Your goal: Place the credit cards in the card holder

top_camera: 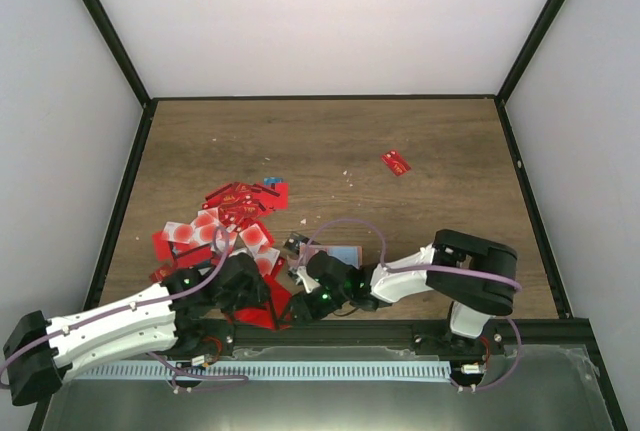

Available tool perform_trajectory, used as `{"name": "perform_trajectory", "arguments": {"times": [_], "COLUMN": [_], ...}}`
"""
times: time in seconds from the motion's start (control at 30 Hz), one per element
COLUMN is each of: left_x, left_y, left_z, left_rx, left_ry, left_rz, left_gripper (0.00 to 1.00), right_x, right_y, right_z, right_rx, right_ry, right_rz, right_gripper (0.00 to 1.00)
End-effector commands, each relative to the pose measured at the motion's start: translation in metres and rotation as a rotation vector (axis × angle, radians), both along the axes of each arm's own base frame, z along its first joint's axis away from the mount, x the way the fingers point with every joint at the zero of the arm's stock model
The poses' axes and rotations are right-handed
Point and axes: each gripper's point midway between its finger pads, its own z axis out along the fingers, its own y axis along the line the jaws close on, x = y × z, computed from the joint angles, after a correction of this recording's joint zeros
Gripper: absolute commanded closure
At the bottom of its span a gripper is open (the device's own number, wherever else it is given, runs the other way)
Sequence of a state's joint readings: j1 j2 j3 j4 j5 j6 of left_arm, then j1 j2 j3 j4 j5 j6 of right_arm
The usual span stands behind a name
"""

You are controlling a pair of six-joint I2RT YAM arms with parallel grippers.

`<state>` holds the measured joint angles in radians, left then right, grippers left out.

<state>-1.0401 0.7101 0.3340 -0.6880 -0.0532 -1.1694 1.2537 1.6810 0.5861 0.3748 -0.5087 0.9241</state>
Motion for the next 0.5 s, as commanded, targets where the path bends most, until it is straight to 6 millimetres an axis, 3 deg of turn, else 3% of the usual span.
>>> {"name": "perform_trajectory", "arguments": {"times": [0.0,0.47], "left_x": [-0.005,-0.021], "left_y": [-0.007,-0.014], "left_z": [-0.006,-0.027], "left_rx": [-0.018,-0.022], "left_ry": [0.022,0.105], "left_rz": [-0.045,-0.111], "left_gripper": [0.53,0.51], "right_x": [-0.005,-0.006], "right_y": [-0.016,-0.030], "right_z": [-0.028,-0.039], "right_rx": [-0.094,-0.142], "right_ry": [0.020,0.018], "right_rz": [-0.014,-0.034], "right_gripper": [0.52,0.52]}}
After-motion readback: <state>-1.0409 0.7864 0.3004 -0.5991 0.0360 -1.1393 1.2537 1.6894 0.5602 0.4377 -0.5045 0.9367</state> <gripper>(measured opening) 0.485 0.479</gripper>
